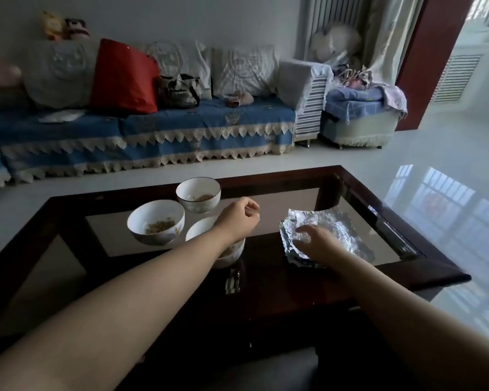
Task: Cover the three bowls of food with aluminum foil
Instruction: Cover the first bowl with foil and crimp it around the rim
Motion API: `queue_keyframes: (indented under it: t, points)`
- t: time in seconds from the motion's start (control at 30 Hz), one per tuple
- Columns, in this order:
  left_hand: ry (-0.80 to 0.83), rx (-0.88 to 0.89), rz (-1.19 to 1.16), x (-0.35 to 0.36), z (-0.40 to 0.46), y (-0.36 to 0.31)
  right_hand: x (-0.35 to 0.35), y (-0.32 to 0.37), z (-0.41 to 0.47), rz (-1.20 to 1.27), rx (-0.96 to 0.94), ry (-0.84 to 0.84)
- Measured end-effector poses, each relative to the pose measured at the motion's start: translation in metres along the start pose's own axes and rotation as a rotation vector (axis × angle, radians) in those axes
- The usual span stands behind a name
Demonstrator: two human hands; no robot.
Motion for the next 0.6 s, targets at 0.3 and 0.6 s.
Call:
queue_keyframes:
  t: [0.3, 0.6]
  points:
    - [-0.063, -0.058, -0.035, 0.012, -0.026, 0.028, 0.02, -0.01, -0.006, -0.258, -0.04, 0.125]
    - [-0.468, 0.232, 0.347, -0.019, -0.057, 0.063, 0.024, 0.002, -0.005, -0.063, 0.097, -0.157]
Point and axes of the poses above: each hand's wrist, its own z-axis towards the middle knuckle, its own x-axis out of the palm, y = z × x, the point moved 2 cm from there along z, towards the middle knuckle, and after that the axes turned 12 degrees about x, right-handed, at the moved point
